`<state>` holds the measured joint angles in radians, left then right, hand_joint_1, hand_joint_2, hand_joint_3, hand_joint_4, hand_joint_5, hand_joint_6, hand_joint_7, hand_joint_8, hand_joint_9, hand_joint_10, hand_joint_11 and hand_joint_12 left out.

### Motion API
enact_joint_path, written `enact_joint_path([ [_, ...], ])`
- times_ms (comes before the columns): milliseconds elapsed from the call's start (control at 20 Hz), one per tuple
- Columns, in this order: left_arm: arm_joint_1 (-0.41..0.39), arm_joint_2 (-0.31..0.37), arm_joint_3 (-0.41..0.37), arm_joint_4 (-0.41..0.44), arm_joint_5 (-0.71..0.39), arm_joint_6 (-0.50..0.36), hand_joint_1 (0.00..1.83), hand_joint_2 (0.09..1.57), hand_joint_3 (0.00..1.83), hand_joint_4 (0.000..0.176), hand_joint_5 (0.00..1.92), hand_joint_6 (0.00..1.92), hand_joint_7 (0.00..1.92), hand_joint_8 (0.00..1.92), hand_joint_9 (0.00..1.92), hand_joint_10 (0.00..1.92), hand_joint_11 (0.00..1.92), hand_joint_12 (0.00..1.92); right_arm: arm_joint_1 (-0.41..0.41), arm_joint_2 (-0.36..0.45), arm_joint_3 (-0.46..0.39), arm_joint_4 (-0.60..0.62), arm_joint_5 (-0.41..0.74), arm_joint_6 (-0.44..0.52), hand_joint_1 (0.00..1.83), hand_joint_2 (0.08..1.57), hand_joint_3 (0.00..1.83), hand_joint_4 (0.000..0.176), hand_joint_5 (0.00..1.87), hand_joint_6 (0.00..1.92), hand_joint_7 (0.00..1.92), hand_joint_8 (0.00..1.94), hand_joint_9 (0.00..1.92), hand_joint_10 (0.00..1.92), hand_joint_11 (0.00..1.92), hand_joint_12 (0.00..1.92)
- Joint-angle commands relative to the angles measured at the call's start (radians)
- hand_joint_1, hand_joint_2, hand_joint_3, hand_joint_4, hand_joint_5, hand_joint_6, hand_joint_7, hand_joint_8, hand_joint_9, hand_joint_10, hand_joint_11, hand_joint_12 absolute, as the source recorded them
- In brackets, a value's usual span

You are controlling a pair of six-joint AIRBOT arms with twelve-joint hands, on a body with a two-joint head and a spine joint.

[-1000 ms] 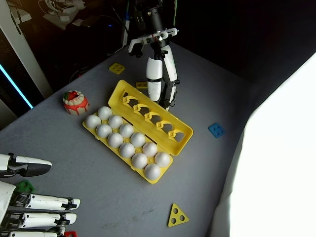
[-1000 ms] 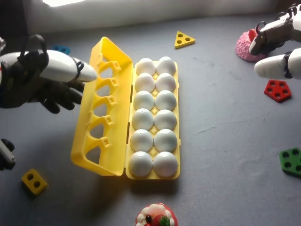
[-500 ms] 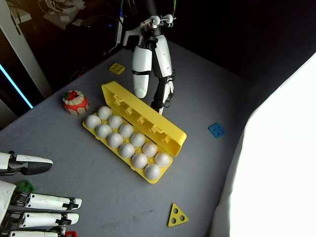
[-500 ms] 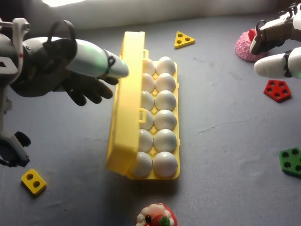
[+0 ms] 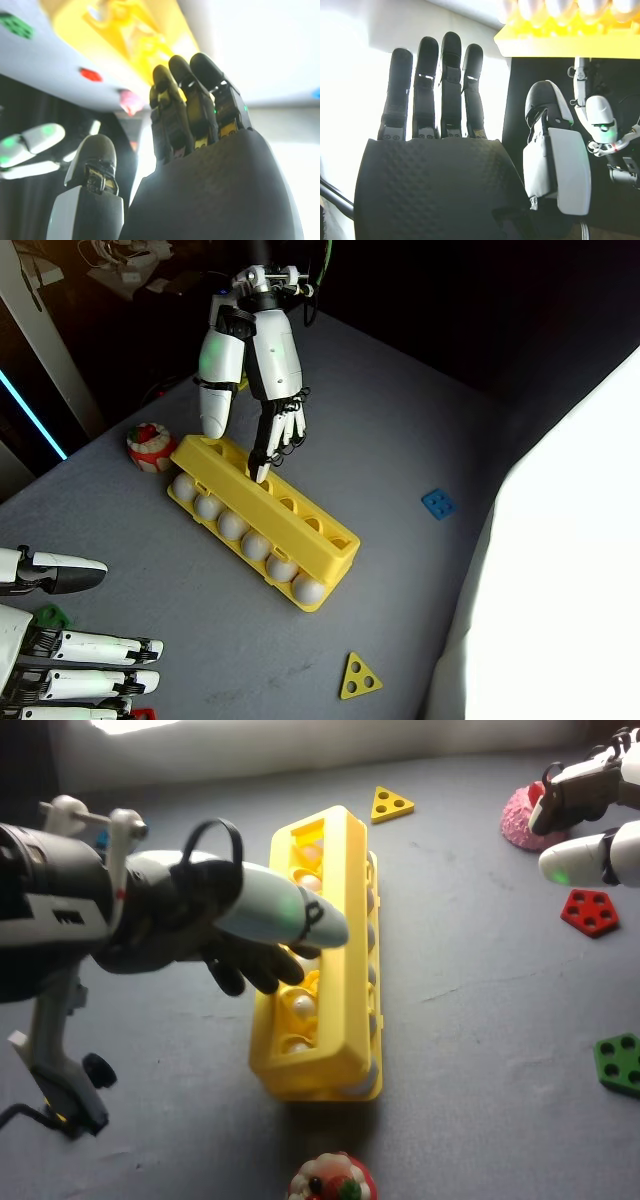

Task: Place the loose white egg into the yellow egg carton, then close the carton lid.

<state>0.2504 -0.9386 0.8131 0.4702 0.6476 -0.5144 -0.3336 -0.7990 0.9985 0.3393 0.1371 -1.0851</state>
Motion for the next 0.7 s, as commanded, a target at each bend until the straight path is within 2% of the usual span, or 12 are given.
enact_joint_path([
  [0,-0.005,-0.009,-0.003,0.019,-0.056,-0.003,0.22,1.34,0.00,0.000,0.45,0.00,0.58,0.00,0.29,0.73,0.00,1.58,0.013,0.006,0.000,0.000,0.110,0.005,0.22,1.25,0.00,0.000,0.35,0.70,0.57,0.13,0.20,1.18,0.00,1.78],
  [300,0.024,-0.060,-0.011,0.021,-0.062,-0.003,0.19,1.35,0.00,0.000,0.44,0.00,0.56,0.00,0.28,0.75,0.00,1.57,0.013,0.006,0.000,0.000,0.110,0.005,0.22,1.25,0.00,0.000,0.38,0.71,0.59,0.15,0.26,1.14,0.00,1.77],
  [650,0.012,-0.062,-0.004,0.043,-0.059,-0.003,0.18,1.35,0.00,0.000,0.44,0.00,0.55,0.00,0.27,0.75,0.00,1.58,0.011,0.006,-0.001,0.000,0.110,0.005,0.20,1.25,0.00,0.000,0.37,0.72,0.58,0.16,0.26,1.14,0.00,1.77],
])
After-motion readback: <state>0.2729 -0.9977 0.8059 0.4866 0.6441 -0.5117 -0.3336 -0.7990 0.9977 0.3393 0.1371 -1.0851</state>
